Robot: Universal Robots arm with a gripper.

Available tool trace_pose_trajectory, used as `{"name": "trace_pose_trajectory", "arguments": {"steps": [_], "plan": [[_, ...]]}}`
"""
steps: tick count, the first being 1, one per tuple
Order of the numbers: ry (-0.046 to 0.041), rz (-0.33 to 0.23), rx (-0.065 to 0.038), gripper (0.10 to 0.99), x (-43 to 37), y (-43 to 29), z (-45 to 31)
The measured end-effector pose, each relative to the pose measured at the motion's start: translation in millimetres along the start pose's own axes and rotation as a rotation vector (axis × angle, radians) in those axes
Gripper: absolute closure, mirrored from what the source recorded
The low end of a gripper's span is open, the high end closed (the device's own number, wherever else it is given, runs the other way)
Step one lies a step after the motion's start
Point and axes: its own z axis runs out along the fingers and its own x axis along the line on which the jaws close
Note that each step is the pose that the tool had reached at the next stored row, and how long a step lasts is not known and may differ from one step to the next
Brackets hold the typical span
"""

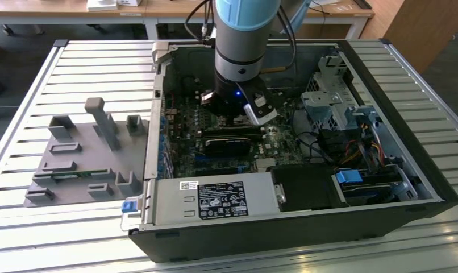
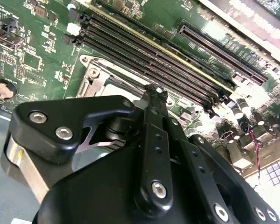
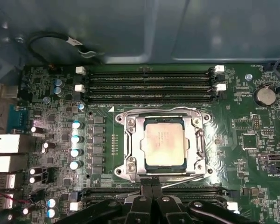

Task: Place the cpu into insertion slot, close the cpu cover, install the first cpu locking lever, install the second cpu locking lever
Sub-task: 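Install the second cpu locking lever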

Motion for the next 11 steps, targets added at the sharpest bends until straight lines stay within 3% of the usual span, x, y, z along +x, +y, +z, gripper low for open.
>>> {"name": "trace_pose_trajectory", "arguments": {"steps": [3, 11], "plan": [[0.0, 0.0, -0.002, 0.98, 2.7, -1.7, -0.3], [0.0006, 0.0, -0.019, 0.98, 12.2, -5.0, -1.0]]}}
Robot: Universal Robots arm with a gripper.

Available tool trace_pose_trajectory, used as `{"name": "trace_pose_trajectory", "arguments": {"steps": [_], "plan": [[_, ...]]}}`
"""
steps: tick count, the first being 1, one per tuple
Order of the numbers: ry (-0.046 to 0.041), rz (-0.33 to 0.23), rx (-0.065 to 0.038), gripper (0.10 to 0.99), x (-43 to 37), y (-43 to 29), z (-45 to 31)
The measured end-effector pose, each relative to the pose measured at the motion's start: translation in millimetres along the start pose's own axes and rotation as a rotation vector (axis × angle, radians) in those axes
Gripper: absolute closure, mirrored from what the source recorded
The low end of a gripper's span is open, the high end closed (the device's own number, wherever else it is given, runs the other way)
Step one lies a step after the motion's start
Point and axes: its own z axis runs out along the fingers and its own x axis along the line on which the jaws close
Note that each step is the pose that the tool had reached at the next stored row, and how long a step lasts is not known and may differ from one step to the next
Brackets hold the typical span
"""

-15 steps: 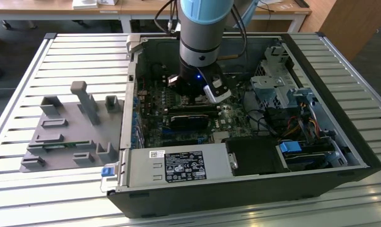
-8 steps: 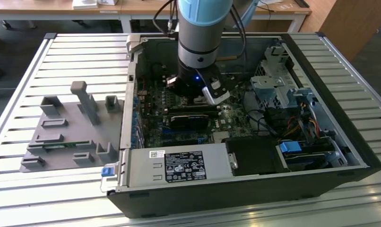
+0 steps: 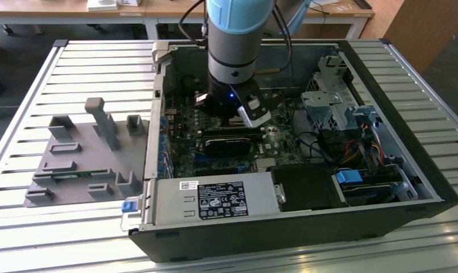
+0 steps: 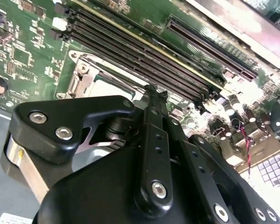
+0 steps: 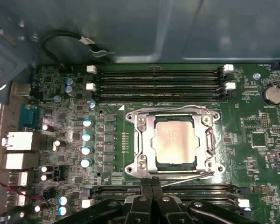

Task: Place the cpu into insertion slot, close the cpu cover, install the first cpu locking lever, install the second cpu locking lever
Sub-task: 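Install the second cpu locking lever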

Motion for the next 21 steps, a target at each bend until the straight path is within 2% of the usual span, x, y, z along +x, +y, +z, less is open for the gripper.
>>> {"name": "trace_pose_trajectory", "arguments": {"steps": [4, 8, 9, 12, 16, 21], "plan": [[0.0001, 0.0, -0.007, 0.98, 2.2, -0.4, 0.8], [0.0006, 0.0, -0.011, 0.98, 2.4, -1.7, 5.9], [0.0009, 0.0, -0.015, 0.98, 2.4, -2.3, 5.9], [0.0012, 0.0, -0.036, 0.98, 2.3, -7.4, 5.0], [0.0017, 0.0, -0.055, 0.98, 3.8, -13.9, 3.5], [0.0027, -0.001, -0.067, 0.98, 8.2, -14.9, 3.9]]}}
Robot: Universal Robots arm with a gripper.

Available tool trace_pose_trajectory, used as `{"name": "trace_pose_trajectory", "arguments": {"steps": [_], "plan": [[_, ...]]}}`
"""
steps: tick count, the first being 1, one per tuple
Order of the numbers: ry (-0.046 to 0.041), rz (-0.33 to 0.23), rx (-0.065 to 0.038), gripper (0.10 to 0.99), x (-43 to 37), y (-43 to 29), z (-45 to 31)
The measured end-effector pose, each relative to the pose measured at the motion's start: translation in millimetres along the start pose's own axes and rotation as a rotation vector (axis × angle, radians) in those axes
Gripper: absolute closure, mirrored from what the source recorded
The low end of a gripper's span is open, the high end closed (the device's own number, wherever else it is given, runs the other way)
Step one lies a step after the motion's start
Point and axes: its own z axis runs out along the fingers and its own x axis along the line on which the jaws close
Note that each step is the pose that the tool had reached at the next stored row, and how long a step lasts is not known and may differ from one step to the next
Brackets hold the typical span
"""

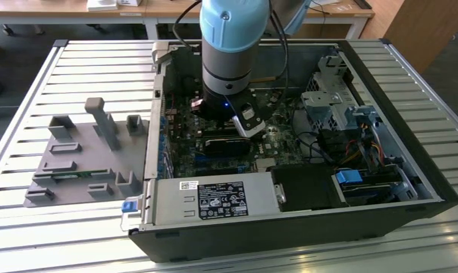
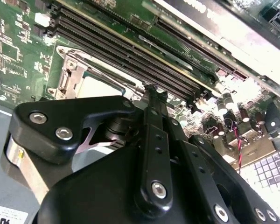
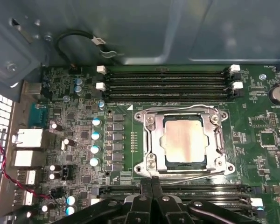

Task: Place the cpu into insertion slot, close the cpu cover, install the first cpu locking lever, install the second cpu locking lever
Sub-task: 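Install the second cpu locking lever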

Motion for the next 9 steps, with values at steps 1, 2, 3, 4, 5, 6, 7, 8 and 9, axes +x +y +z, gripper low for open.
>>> {"name": "trace_pose_trajectory", "arguments": {"steps": [1, 2, 3, 4, 5, 6, 7, 8, 9], "plan": [[0.0001, 0.0, -0.002, 0.98, 0.5, -0.2, 0.7], [0.0002, -0.001, -0.004, 0.98, 0.7, -0.5, 1.9], [0.0004, -0.002, -0.004, 0.98, 0.7, -0.9, 3.0], [0.0006, -0.002, -0.005, 0.98, 0.8, -1.3, 4.4], [0.0006, -0.002, -0.005, 0.98, 0.9, -1.7, 5.9], [0.0007, -0.002, -0.006, 0.98, 0.9, -2.2, 7.4], [0.0006, -0.002, -0.006, 0.98, 0.9, -2.6, 8.8], [0.0006, -0.002, -0.007, 0.98, 0.9, -3.0, 10.3], [0.0007, -0.002, -0.008, 0.98, 0.9, -3.3, 11.3]]}}
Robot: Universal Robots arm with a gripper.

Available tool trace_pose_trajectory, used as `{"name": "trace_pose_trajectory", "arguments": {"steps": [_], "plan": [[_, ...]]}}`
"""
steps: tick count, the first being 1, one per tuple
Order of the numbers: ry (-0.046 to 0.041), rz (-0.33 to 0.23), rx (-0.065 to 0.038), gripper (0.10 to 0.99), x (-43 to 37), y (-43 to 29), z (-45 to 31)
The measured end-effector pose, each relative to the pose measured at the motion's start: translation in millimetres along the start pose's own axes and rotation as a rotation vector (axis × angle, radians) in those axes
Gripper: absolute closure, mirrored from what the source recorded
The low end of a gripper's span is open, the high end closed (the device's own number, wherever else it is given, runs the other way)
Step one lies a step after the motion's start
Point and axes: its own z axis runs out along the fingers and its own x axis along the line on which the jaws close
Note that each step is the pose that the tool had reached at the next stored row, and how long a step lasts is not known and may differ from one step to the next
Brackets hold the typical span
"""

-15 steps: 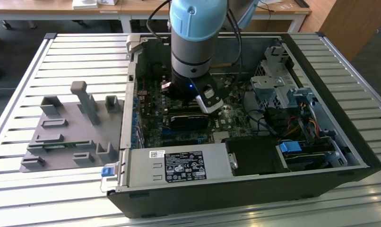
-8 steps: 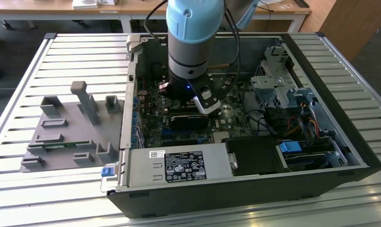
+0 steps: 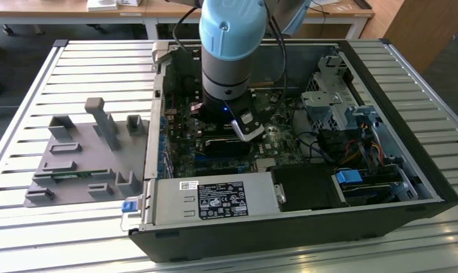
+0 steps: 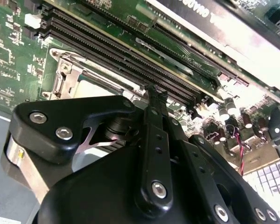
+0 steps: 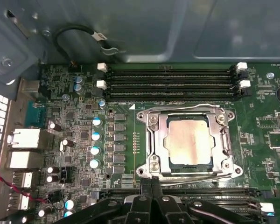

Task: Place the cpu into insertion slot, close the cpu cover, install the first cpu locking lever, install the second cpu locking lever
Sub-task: 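Install the second cpu locking lever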

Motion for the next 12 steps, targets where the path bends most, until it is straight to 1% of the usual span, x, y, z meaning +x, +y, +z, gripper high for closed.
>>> {"name": "trace_pose_trajectory", "arguments": {"steps": [7, 9, 12], "plan": [[0.0003, 0.0, -0.006, 0.98, 0.2, -1.3, 4.1], [0.0004, 0.0, -0.01, 0.98, 0.5, -1.5, 4.8], [0.0006, 0.0, -0.019, 0.98, 0.8, -1.8, 5.9]]}}
